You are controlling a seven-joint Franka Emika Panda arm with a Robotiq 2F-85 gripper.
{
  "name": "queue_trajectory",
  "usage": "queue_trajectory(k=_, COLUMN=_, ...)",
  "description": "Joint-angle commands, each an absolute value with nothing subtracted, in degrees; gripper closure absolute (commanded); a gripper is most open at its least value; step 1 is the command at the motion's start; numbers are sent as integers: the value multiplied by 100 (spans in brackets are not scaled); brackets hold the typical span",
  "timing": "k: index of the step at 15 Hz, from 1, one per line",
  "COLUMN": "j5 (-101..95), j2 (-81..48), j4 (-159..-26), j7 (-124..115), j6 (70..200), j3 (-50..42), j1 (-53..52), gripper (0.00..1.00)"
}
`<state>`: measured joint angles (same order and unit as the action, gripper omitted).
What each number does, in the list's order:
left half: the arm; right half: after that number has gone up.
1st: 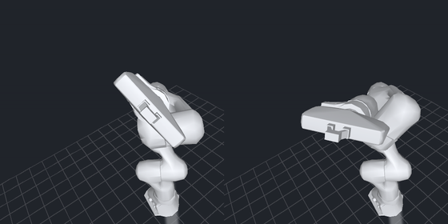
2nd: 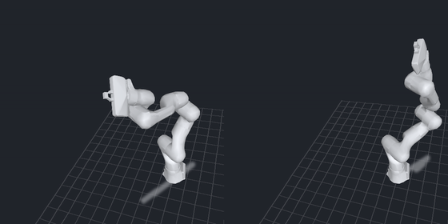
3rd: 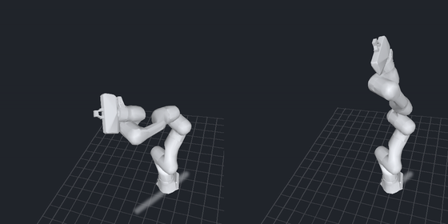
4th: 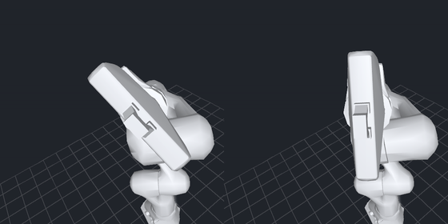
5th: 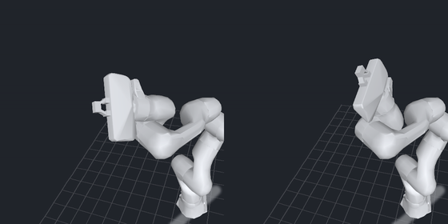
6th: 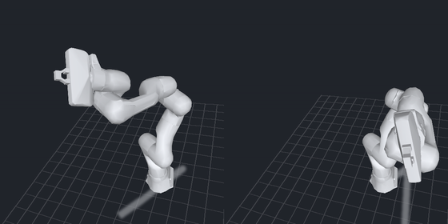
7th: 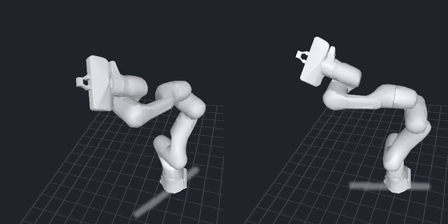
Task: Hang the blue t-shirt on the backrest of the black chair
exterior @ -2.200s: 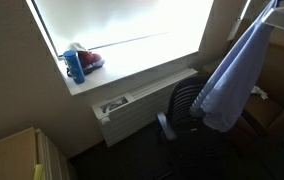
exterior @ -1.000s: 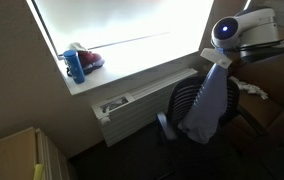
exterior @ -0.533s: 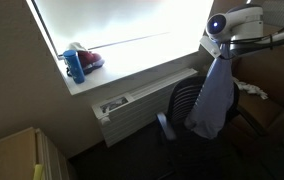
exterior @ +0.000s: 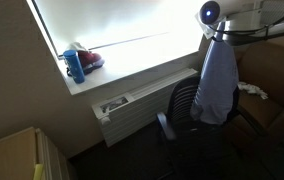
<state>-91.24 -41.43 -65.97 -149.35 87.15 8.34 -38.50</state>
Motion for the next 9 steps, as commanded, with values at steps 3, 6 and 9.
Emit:
queue_trajectory(k=3, j5=-9656, j2=-4678, j4=-5982, j7=-14933, j6=8592, j3=517, j1=-3926, gripper=96)
queue_trajectory(k=6, j5=-9761, j2=-4988, j4=-5655, j7=-14933, j6=8553, j3=410, j1=-3922, gripper=96)
queue_trajectory(k=9, j5=-9150, j2=-4930, j4=-5695, j7=-14891, j6=8862, j3=787, j1=-3718, gripper=99)
